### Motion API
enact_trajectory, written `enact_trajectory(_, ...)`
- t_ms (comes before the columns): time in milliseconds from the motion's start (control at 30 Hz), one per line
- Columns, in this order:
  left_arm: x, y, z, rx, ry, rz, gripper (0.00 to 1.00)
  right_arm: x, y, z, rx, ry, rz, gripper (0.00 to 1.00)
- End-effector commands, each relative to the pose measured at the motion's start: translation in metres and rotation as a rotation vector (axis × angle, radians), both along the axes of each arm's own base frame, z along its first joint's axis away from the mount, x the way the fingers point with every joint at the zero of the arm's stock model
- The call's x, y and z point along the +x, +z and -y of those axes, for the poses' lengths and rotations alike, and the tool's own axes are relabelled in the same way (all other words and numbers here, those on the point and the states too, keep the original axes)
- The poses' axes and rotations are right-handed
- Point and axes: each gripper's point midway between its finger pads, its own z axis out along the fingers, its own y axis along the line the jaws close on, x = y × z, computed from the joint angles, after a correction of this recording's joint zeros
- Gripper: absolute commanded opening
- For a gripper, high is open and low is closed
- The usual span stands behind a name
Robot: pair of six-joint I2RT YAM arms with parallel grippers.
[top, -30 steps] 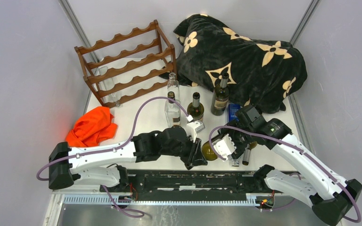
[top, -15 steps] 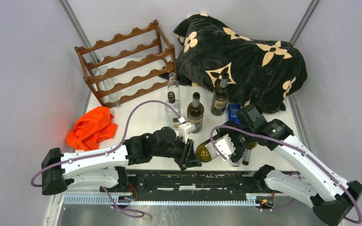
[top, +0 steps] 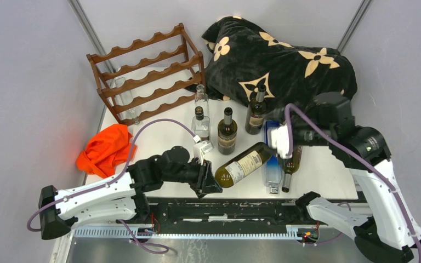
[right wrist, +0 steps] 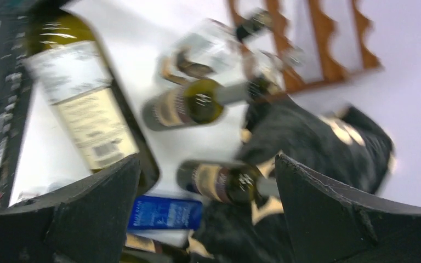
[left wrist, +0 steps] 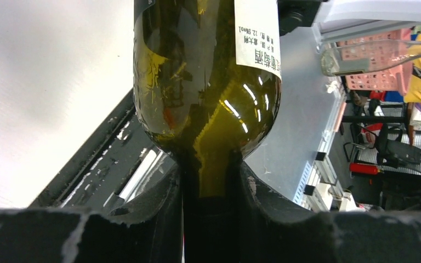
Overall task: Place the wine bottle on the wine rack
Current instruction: Pick up the wine bottle from the center of the board, then place the wine bottle in the wine rack.
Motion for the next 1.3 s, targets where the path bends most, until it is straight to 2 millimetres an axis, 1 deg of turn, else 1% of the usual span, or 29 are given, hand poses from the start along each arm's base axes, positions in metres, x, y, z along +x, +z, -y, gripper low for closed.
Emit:
enact_trajectory(0, 0.005, 0.108, 0.008, -0.282, -0.035, 0.169, 0.02, 0.063, 0.074, 0.023, 0.233, -0.410, -0.007, 0.98)
enact_trajectory(33, 0.008, 0.115, 0.007, -0.285, -0.025, 0.179, 0.02, 0.084, 0.090, 0.034, 0.278, -0.515, 0.011, 0.98)
enact_trajectory(67, 0.012, 0.122, 0.006, -0.293, -0.019, 0.190, 0.02, 0.099, 0.104, 0.043, 0.313, -0.587, 0.035, 0.98)
enact_trajectory(133, 0.018, 0.141, 0.007, -0.318, -0.015, 0.212, 0.02, 0.122, 0.131, 0.056, 0.397, -0.704, 0.065, 0.98)
enact_trajectory(200, 0.023, 0.170, 0.008, -0.360, -0.016, 0.250, 0.02, 0.136, 0.154, 0.070, 0.460, -0.778, 0.111, 0.97)
enact_trajectory(233, 0.028, 0.192, 0.006, -0.391, -0.005, 0.288, 0.02, 0.143, 0.160, 0.079, 0.482, -0.822, 0.129, 0.96)
enact_trajectory(300, 0.041, 0.220, 0.004, -0.401, 0.036, 0.340, 0.02, 0.153, 0.162, 0.096, 0.508, -0.892, 0.147, 0.93)
enact_trajectory(333, 0.049, 0.232, 0.001, -0.402, 0.067, 0.367, 0.02, 0.158, 0.158, 0.104, 0.513, -0.927, 0.147, 0.91)
enact_trajectory(367, 0.057, 0.244, -0.003, -0.399, 0.105, 0.391, 0.02, 0.163, 0.151, 0.114, 0.514, -0.965, 0.142, 0.90)
enact_trajectory(433, 0.078, 0.259, -0.013, -0.380, 0.194, 0.426, 0.02, 0.172, 0.136, 0.135, 0.506, -1.043, 0.125, 0.87)
enact_trajectory(500, 0.097, 0.267, -0.021, -0.362, 0.265, 0.446, 0.02, 0.183, 0.120, 0.163, 0.500, -1.123, 0.107, 0.83)
enact_trajectory(533, 0.105, 0.268, -0.024, -0.351, 0.294, 0.451, 0.02, 0.188, 0.113, 0.182, 0.513, -1.163, 0.098, 0.80)
enact_trajectory(567, 0.114, 0.267, -0.027, -0.338, 0.322, 0.453, 0.02, 0.191, 0.104, 0.192, 0.524, -1.170, 0.070, 0.74)
enact_trajectory(600, 0.122, 0.267, -0.029, -0.324, 0.350, 0.456, 0.02, 0.195, 0.095, 0.203, 0.535, -1.183, 0.038, 0.65)
enact_trajectory(633, 0.129, 0.267, -0.031, -0.312, 0.375, 0.464, 0.02, 0.198, 0.084, 0.206, 0.537, -1.168, -0.010, 0.52)
enact_trajectory(667, 0.134, 0.268, -0.034, -0.300, 0.400, 0.477, 0.02, 0.200, 0.071, 0.206, 0.531, -1.148, -0.069, 0.36)
enact_trajectory(700, 0.139, 0.270, -0.038, -0.289, 0.424, 0.492, 0.02, 0.198, 0.057, 0.200, 0.513, -1.103, -0.123, 0.30)
enact_trajectory(733, 0.142, 0.272, -0.041, -0.287, 0.447, 0.508, 0.02, 0.194, 0.042, 0.188, 0.497, -1.032, -0.178, 0.27)
enact_trajectory(833, 0.148, 0.279, -0.058, -0.274, 0.524, 0.557, 0.02, 0.168, -0.006, 0.152, 0.501, -0.842, -0.320, 0.27)
enact_trajectory(900, 0.150, 0.280, -0.075, -0.246, 0.593, 0.586, 0.02, 0.158, -0.032, 0.143, 0.522, -0.814, -0.352, 0.28)
enact_trajectory(933, 0.151, 0.279, -0.085, -0.227, 0.630, 0.595, 0.02, 0.156, -0.041, 0.142, 0.531, -0.811, -0.352, 0.28)
enact_trajectory(967, 0.151, 0.277, -0.099, -0.201, 0.678, 0.609, 0.02, 0.152, -0.052, 0.140, 0.539, -0.811, -0.362, 0.28)
enact_trajectory(1033, 0.149, 0.274, -0.118, -0.165, 0.736, 0.623, 0.02, 0.147, -0.074, 0.135, 0.557, -0.799, -0.406, 0.28)
enact_trajectory(1100, 0.148, 0.265, -0.131, -0.121, 0.776, 0.624, 0.02, 0.144, -0.088, 0.131, 0.568, -0.786, -0.433, 0.28)
enact_trajectory(1167, 0.149, 0.253, -0.140, -0.073, 0.806, 0.615, 0.02, 0.142, -0.099, 0.130, 0.575, -0.779, -0.443, 0.29)
enact_trajectory(1267, 0.155, 0.226, -0.152, 0.019, 0.859, 0.601, 0.02, 0.139, -0.116, 0.127, 0.583, -0.771, -0.456, 0.30)
